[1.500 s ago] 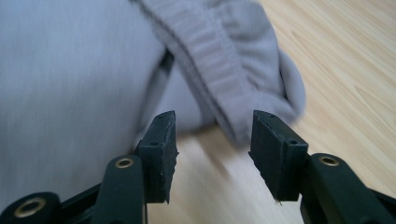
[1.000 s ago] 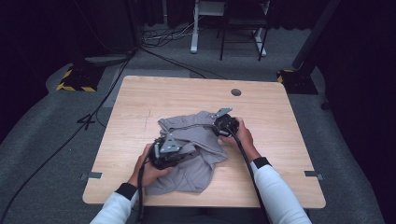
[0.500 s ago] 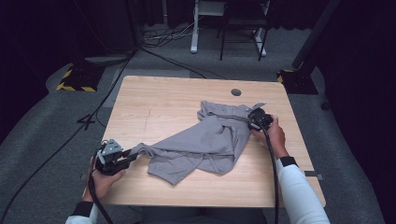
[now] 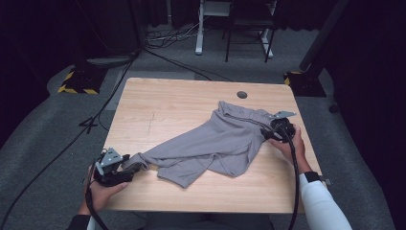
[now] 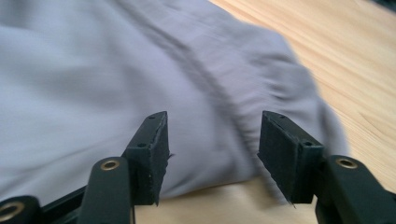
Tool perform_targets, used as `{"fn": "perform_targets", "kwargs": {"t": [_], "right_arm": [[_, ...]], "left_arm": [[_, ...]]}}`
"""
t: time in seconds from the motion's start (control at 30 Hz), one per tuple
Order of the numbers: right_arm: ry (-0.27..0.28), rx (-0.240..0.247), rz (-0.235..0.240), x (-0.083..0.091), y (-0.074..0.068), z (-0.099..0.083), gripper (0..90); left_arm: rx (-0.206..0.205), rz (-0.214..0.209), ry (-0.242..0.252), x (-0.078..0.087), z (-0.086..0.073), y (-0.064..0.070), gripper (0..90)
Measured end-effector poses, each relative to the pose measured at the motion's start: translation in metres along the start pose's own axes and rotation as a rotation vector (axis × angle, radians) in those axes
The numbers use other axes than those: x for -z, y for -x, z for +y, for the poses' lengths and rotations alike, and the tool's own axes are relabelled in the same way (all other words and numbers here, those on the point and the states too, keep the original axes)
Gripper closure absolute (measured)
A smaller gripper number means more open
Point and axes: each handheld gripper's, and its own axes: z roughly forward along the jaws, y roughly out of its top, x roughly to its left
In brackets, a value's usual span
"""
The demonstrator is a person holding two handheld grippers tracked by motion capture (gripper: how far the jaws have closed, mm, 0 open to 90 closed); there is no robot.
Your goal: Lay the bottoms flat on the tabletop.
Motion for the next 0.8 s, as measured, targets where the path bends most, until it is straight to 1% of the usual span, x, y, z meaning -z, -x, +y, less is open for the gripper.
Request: {"fn": "perform_targets", "kwargs": {"t": [0.03, 0.07, 0.1, 0.13, 0.17, 0.2, 0.27, 0.3, 0.33, 0.37, 0.4, 0.43, 0.47, 0.5, 0.53, 0.57, 0.6, 0.63, 0.67, 0.7, 0.73, 0.77, 0.8], "right_arm": [[0.027, 0.016, 0.03, 0.008, -0.008, -0.001, 43.4], [0.064, 0.073, 0.111, 0.022, -0.029, -0.002, 44.0], [0.088, 0.104, 0.147, 0.028, -0.041, -0.004, 46.6], [0.088, 0.104, 0.147, 0.028, -0.041, -0.004, 46.6], [0.097, 0.15, 0.272, 0.036, -0.066, -0.006, 47.5], [0.097, 0.15, 0.272, 0.036, -0.066, -0.006, 47.5], [0.089, 0.216, 0.324, 0.039, -0.093, -0.008, 47.9], [0.083, 0.242, 0.361, 0.039, -0.105, -0.008, 47.9], [0.074, 0.26, 0.397, 0.038, -0.116, -0.008, 47.8], [0.062, 0.272, 0.418, 0.037, -0.126, -0.009, 46.9], [0.048, 0.298, 0.433, 0.035, -0.135, -0.01, 46.6], [0.034, 0.322, 0.447, 0.033, -0.143, -0.011, 46.2], [0.001, 0.333, 0.464, 0.027, -0.154, -0.013, 44.5], [0.001, 0.333, 0.464, 0.027, -0.154, -0.013, 44.5], [-0.009, 0.356, 0.459, 0.024, -0.159, -0.014, 44.5], [-0.021, 0.364, 0.439, 0.022, -0.163, -0.017, 45.2], [-0.013, 0.337, 0.451, 0.021, -0.162, -0.018, 49.1], [-0.013, 0.33, 0.446, 0.022, -0.16, -0.019, 58.1], [-0.013, 0.33, 0.446, 0.022, -0.16, -0.019, 58.1], [-0.01, 0.343, 0.431, 0.026, -0.157, -0.023, 71.3], [-0.01, 0.343, 0.431, 0.026, -0.157, -0.023, 71.3], [-0.013, 0.339, 0.429, 0.027, -0.154, -0.024, 75.9], [-0.018, 0.336, 0.422, 0.029, -0.152, -0.026, 79.9]], "left_arm": [[-0.022, -0.018, 0.016, -0.001, 0.008, 0.005, 31.3], [-0.045, -0.06, 0.059, -0.007, 0.024, 0.016, 28.8], [-0.045, -0.06, 0.059, -0.007, 0.024, 0.016, 28.8], [-0.05, -0.068, 0.064, -0.013, 0.032, 0.022, 28.6], [-0.075, -0.073, 0.054, -0.019, 0.04, 0.027, 28.6], [-0.101, -0.085, 0.044, -0.028, 0.047, 0.033, 28.6], [-0.13, -0.116, 0.026, -0.048, 0.061, 0.042, 28.9], [-0.138, -0.132, 0.011, -0.059, 0.066, 0.045, 30.0], [-0.133, -0.145, -0.002, -0.071, 0.071, 0.048, 32.9], [-0.142, -0.147, -0.018, -0.083, 0.076, 0.049, 33.7], [-0.126, -0.174, -0.032, -0.095, 0.079, 0.05, 34.5], [-0.116, -0.2, -0.053, -0.107, 0.081, 0.05, 38.3], [-0.094, -0.217, -0.076, -0.127, 0.085, 0.053, 38.8], [-0.094, -0.217, -0.076, -0.127, 0.085, 0.053, 39.7], [-0.091, -0.221, -0.086, -0.135, 0.087, 0.054, 39.7], [-0.091, -0.213, -0.094, -0.141, 0.088, 0.056, 41.5], [-0.087, -0.19, -0.102, -0.146, 0.089, 0.057, 43.6], [-0.083, -0.185, -0.111, -0.15, 0.09, 0.058, 52.9], [-0.085, -0.186, -0.115, -0.153, 0.09, 0.058, 52.9], [-0.117, -0.151, -0.152, -0.157, 0.09, 0.058, 66.4], [-0.117, -0.151, -0.152, -0.157, 0.09, 0.058, 72.6], [-0.116, -0.163, -0.168, -0.157, 0.088, 0.057, 72.6], [-0.123, -0.159, -0.185, -0.157, 0.086, 0.056, 77.4]]}}
